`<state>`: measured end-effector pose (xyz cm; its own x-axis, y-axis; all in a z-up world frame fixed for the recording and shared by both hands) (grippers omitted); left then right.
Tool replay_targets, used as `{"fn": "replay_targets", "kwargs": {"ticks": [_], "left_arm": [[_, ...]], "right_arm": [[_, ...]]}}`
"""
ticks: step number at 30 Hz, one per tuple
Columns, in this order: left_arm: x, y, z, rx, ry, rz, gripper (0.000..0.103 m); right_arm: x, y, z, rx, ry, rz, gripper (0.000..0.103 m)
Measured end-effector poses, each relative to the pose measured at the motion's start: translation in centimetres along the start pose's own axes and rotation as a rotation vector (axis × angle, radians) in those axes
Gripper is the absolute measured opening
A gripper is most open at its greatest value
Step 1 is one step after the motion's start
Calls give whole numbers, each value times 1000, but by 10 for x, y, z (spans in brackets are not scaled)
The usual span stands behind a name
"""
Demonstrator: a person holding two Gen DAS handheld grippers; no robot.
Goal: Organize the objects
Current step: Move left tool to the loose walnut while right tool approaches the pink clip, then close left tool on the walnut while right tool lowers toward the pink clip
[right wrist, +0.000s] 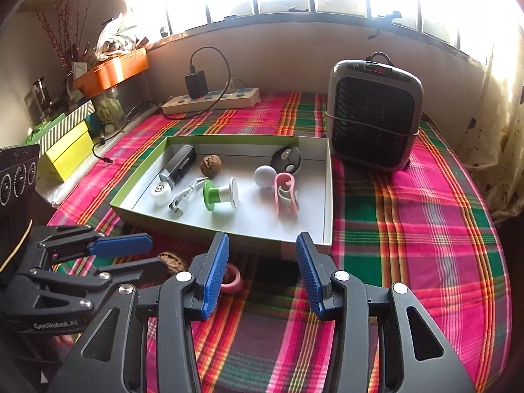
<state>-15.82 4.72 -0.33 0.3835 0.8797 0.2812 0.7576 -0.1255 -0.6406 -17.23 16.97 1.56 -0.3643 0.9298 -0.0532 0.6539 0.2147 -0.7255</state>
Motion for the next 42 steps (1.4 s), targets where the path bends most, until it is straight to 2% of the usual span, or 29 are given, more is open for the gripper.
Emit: {"fn": "replay_targets", "kwargs": {"ticks": [13, 19, 20, 32, 42], "left_arm": [[-2, 3, 18, -45, -51, -1, 34], [-7, 2, 16, -36, -42, -22, 33], [-8, 2, 16, -36, -47, -25, 30], [-25, 6, 4, -18, -93, -38, 30], [-40, 10, -5, -2, -112, -69, 30]], "right_arm": [[6, 8, 2, -12, -17, 15, 44], [1, 12, 7, -29, -75, 6, 44], [0, 12, 8, -31, -81, 5, 44], [-13, 19, 22, -79, -186, -3, 44], [-33, 27, 19, -96, -225, -72, 44]]}}
Point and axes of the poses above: each gripper's, at about its wrist camera, not at the fingertips, and z roughly the way its jaws point, x to its right, y to its underside, the point moved 5 cm from there along z, roughly the way its jaws point, and after that the axes turned 3 degrees about -z, right-handed, at the moved point
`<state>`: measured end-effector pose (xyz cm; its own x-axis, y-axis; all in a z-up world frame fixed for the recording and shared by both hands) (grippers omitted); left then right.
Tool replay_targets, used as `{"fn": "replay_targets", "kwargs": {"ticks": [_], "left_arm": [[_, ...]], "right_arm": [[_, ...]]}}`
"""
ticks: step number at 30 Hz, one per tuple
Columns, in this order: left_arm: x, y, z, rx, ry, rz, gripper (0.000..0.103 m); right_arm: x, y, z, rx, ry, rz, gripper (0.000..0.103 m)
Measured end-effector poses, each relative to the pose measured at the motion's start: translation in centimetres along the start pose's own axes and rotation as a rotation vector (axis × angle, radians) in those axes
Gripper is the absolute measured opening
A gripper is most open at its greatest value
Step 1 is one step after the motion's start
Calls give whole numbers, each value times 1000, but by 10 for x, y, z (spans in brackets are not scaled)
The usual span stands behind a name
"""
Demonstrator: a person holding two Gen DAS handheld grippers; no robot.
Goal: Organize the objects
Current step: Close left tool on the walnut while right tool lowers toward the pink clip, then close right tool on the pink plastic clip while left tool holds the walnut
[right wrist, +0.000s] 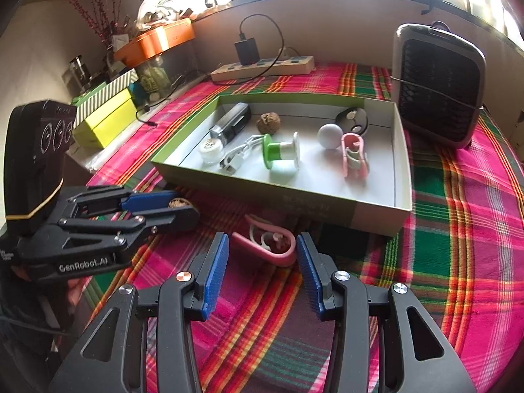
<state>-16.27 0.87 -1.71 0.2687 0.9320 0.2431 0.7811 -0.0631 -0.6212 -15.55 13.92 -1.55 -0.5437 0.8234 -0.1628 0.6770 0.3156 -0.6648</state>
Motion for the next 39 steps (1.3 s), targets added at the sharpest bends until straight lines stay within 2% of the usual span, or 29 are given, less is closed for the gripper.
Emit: {"fn": "replay_targets", "kwargs": {"ticks": [4, 10, 18, 22, 37, 39], "left_arm": [[-3, 1, -2, 2, -2, -5, 30], [-6, 1, -2, 2, -5, -11, 30], [-10, 3, 2, -10, -17, -19, 30], [-10, 3, 2, -10, -18, -19, 30], [-11, 3, 1, -9, -16, -20, 30], [-11, 1, 1, -8, -18, -18, 30]], "right_arm": [[-13, 6, 0, -19, -20, -52, 44], [-8, 3, 3, -17, 58, -70, 44], [-7, -1, 18, -56, 82, -101, 45], [-14, -2, 23, -65, 79, -136, 53], [-23, -3, 29, -66, 120, -178, 53], [-22, -4, 29, -64, 126, -175, 50]]}}
Point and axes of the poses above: each gripper's, at about its wrist camera, not at the fingertips, and z roughly the way its jaws point, x to its right, y to its underside, the point moved 5 cm from there along z, roughly the way its jaws point, and after that the axes turned 3 degrees about -z, right-handed, at the moved point
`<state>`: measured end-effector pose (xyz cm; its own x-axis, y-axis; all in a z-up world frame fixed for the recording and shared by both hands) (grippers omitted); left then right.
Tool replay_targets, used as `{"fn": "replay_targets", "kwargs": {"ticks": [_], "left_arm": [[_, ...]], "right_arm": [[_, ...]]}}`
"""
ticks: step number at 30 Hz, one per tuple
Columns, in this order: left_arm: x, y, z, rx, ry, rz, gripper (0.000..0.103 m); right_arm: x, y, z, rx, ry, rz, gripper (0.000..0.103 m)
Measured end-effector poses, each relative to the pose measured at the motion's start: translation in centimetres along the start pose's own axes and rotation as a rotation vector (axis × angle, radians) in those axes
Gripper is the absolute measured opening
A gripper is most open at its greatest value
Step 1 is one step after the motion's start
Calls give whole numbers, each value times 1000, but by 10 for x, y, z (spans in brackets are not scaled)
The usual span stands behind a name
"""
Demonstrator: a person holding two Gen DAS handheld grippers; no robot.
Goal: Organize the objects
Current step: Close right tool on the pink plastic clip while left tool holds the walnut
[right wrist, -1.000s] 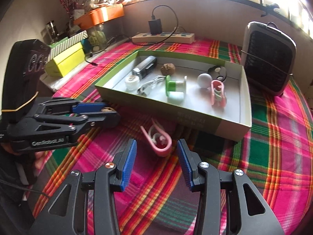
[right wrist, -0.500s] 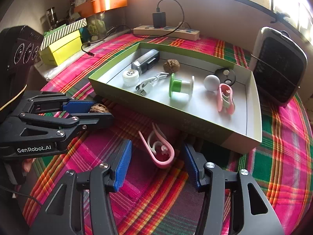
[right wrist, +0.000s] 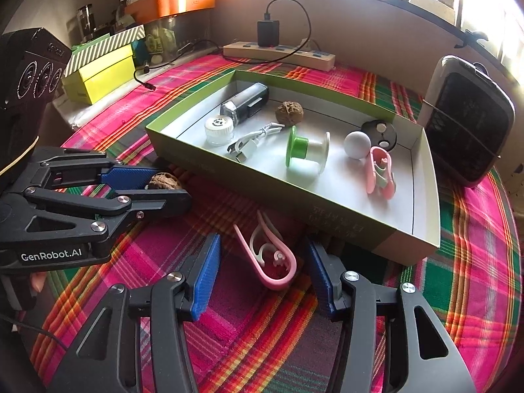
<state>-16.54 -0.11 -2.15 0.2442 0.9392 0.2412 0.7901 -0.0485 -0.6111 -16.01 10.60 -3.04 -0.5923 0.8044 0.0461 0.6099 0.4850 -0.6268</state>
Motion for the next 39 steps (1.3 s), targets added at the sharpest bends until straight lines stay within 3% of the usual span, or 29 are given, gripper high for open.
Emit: {"fn": "replay_targets", "kwargs": {"ticks": [2, 10, 39], "left_arm": [[0, 0, 0, 1, 0, 0, 30], [1, -1, 0, 7, -4, 8, 30], [2, -2, 0, 10, -7, 13, 29]], "right_arm": [[0, 0, -1, 3, 1, 2, 41], [-4, 0, -1, 9, 2, -13, 25], [-5, -1, -2, 8, -4, -14, 25]]}}
Point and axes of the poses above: each gripper's, at about its wrist camera, not at the fingertips, and z roughly the way its jaws point, x to its right, y to its underside, the point moved 5 cm from there along z, roughly the way its jaws point, and after that the axes turned 3 degrees about -z, right-handed, at the moved point
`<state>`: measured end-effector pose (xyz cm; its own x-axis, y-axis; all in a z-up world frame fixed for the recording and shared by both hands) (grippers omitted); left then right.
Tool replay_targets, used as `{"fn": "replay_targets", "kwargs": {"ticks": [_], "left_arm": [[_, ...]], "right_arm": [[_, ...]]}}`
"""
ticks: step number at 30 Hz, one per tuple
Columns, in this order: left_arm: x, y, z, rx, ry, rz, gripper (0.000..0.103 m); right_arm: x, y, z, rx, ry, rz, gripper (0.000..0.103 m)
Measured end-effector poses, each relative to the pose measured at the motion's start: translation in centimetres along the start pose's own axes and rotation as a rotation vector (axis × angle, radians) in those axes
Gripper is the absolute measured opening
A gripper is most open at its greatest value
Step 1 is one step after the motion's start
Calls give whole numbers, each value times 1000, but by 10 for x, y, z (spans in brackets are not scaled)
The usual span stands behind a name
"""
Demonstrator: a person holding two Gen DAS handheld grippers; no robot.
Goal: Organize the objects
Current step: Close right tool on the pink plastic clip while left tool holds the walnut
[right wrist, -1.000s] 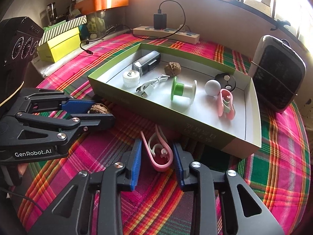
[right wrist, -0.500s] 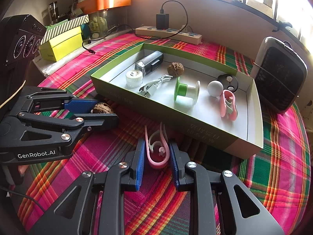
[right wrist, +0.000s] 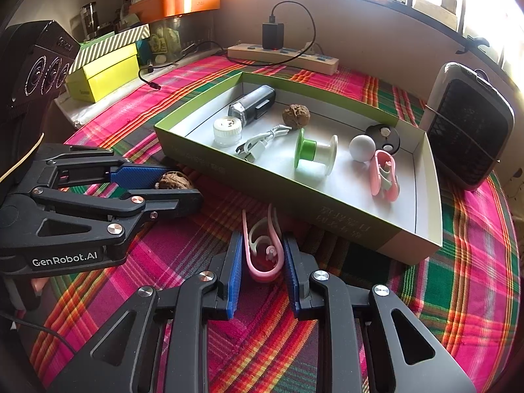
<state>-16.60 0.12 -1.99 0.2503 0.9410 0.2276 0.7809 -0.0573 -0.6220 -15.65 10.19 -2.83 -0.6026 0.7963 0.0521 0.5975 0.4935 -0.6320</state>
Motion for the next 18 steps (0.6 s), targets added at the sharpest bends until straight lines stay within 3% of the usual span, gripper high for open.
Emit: {"fn": "replay_targets", "kwargs": {"ticks": [18], "left_arm": [[-6, -6, -5, 9, 3, -16, 29]], "right_arm": [[3, 3, -11, 26, -14, 59, 24]]}}
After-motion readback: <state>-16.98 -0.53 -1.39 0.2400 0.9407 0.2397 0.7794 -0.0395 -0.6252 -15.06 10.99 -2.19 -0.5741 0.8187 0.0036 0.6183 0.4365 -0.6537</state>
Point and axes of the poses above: each gripper's, at about its wrist camera, not at the fingertips, and z roughly the way its jaws point, x to its right, y to its underside, the point moved 5 cm from there along z, roughly the way its jaws point, and after that the axes turned 3 degrees about -z, right-handed, at the moved point
